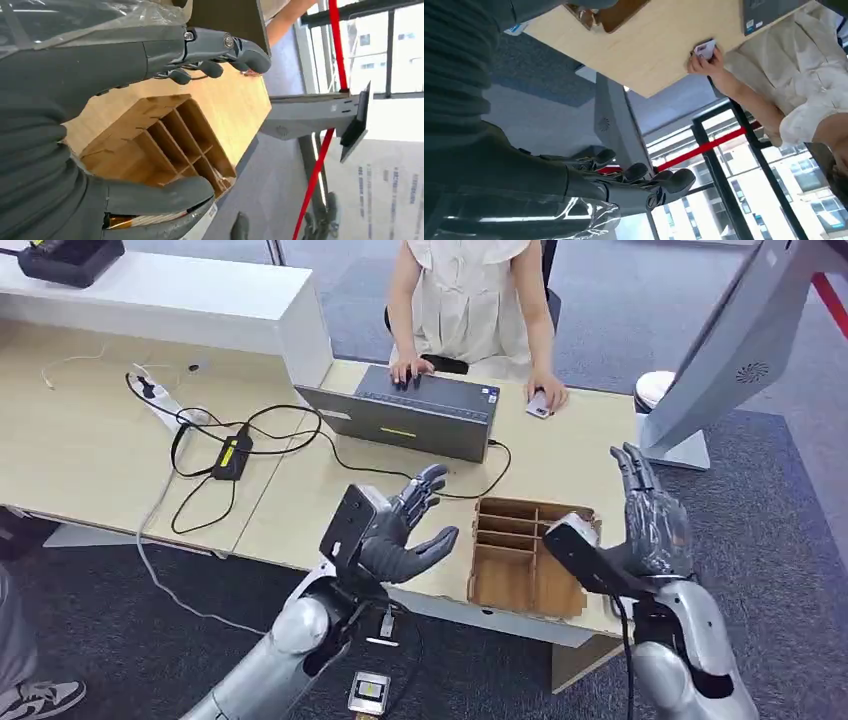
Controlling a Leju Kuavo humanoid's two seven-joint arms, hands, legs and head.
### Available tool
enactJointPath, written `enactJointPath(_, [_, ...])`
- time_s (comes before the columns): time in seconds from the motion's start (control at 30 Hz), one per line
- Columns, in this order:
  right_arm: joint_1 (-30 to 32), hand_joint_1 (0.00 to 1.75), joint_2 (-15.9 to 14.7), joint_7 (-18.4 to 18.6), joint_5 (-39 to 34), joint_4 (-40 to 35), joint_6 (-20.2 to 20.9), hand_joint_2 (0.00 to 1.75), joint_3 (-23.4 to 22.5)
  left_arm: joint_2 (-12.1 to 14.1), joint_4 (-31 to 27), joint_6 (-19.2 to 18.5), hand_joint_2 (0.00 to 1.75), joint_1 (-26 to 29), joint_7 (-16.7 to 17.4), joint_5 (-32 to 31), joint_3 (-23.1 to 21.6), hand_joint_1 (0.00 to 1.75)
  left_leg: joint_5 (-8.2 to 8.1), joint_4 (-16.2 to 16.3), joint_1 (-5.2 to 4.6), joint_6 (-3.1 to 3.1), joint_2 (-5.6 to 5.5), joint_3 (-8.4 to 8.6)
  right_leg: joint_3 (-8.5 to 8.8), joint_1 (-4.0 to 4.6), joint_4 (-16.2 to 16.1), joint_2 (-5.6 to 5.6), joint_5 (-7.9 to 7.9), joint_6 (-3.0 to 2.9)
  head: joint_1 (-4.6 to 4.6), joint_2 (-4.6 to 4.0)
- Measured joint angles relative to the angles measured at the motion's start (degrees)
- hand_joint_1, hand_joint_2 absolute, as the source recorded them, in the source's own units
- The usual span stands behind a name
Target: Pass the card to the sensor for recognition and then transmit it.
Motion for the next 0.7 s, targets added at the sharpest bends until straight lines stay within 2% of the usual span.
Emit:
enactJointPath(0.43, [0.7, 0.00, 0.1, 1.0, 1.5, 1.6, 4.5, 1.75, 1.6, 0.0, -1.9, 1.8, 1.75, -0.9, 1.0, 1.1, 0.1, 0.00, 0.00, 0.0, 0.00, 0.00, 0.00, -0.02, 0.01, 0.00, 0.0, 0.00, 0.00, 0.00, -0.02, 0.00])
enactJointPath(0.7, [0.2, 0.00, 1.2, 0.9, 1.2, 5.1, 4.6, 1.75, 2.8, 0.0, -1.9, 0.9, 1.75, -0.9, 1.0, 1.2, 0.1, 0.00, 0.00, 0.0, 0.01, 0.00, -0.01, -0.03, 0.01, 0.00, 0.0, -0.01, 0.00, 0.00, -0.02, 0.00])
